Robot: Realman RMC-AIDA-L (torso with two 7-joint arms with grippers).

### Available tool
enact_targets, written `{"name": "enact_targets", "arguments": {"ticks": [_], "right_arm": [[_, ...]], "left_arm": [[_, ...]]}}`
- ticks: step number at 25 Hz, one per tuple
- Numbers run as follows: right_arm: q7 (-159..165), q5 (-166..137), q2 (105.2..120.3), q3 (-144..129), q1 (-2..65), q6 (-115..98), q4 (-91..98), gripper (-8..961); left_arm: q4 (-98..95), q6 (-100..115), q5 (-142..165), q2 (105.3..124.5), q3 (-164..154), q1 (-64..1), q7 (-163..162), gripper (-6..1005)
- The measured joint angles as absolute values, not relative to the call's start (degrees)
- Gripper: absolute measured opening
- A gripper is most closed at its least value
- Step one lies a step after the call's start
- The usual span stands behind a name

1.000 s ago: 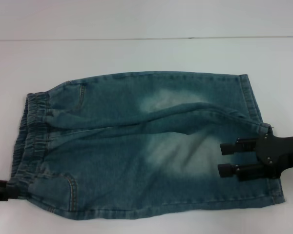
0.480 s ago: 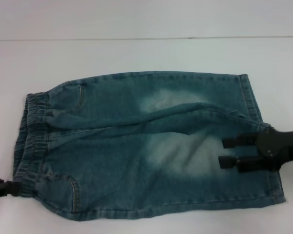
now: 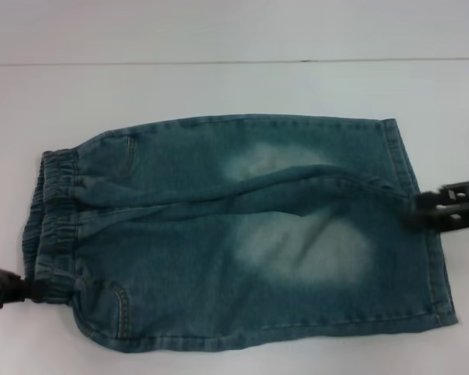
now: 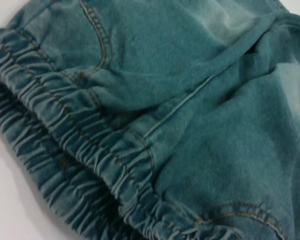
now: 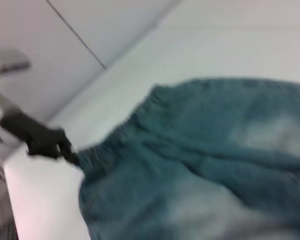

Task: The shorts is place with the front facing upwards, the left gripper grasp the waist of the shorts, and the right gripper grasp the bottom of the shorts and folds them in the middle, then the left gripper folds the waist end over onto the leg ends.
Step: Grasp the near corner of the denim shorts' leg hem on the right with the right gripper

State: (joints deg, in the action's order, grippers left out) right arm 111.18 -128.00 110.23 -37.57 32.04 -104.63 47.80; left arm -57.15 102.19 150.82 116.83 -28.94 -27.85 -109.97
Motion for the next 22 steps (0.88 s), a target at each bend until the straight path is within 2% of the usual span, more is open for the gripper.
{"name": "enact_targets", "arguments": {"ticks": [3, 9, 12, 22], "right_arm": [[111.20, -135.10, 109.81, -37.54, 32.68, -109.86, 53.01, 779], [111.19, -146.35, 110.03, -37.97, 34.34, -111.93, 54.38, 769], [111.24, -149.29, 110.32, -38.98, 34.99, -111.92, 53.94, 634], [111.79, -154.84, 111.53, -44.14, 35.85, -108.84, 50.59, 634]], "left_arm": [[-57.26, 102.08, 150.82, 116.94, -28.87, -28.35, -110.56, 18], [-57.42, 101.68, 148.95, 117.00, -28.68, -28.92, -110.74, 19], [-57.42, 101.70, 148.62, 116.90, -28.66, -29.30, -110.74, 19], [-57.22, 101.38, 148.55, 117.12, -28.65, -29.71, -110.80, 20]]}}
